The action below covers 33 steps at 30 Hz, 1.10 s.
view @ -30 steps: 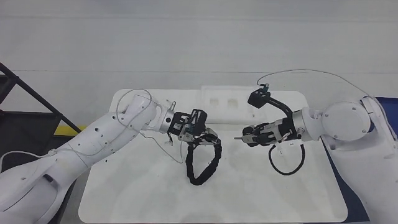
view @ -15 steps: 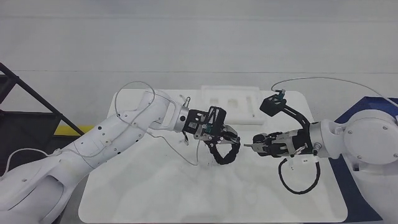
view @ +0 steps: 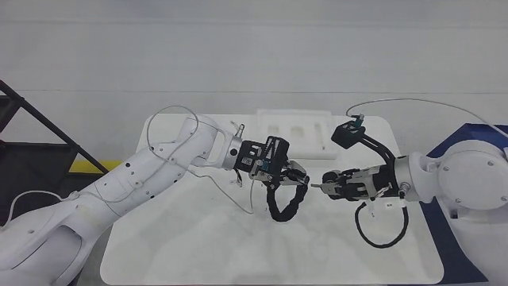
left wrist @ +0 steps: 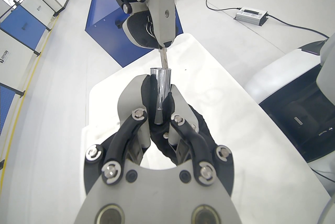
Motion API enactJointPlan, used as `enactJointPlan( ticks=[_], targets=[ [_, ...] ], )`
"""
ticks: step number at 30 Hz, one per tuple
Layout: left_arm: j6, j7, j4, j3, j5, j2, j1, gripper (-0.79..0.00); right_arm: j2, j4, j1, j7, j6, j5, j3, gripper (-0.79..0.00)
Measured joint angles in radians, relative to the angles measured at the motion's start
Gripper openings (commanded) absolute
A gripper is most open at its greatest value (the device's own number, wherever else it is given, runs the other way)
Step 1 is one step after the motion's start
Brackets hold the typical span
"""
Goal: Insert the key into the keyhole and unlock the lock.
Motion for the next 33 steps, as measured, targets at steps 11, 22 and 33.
enactJointPlan(
  ticks=[11, 22, 33],
  targets=[
    [0.045, 0.021, 0.007, -0.022, 0.069, -0.020, 0.051, -0.785, 0.032, -0.082, 0.037, 0.018, 0.036, -0.024, -0.017, -0.785],
    [0.055, 0.152, 0.102, -0.011, 0.155, -0.079, 0.032, -0.785, 0.079, -0.152, 0.046, -0.025, 0.122, -0.078, -0.013, -0.785],
    [0.058, 0.237, 0.151, -0.016, 0.228, -0.108, 0.047, -0.785, 0.117, -0.156, 0.040, -0.090, 0.187, -0.010, -0.043, -0.785]
  ],
)
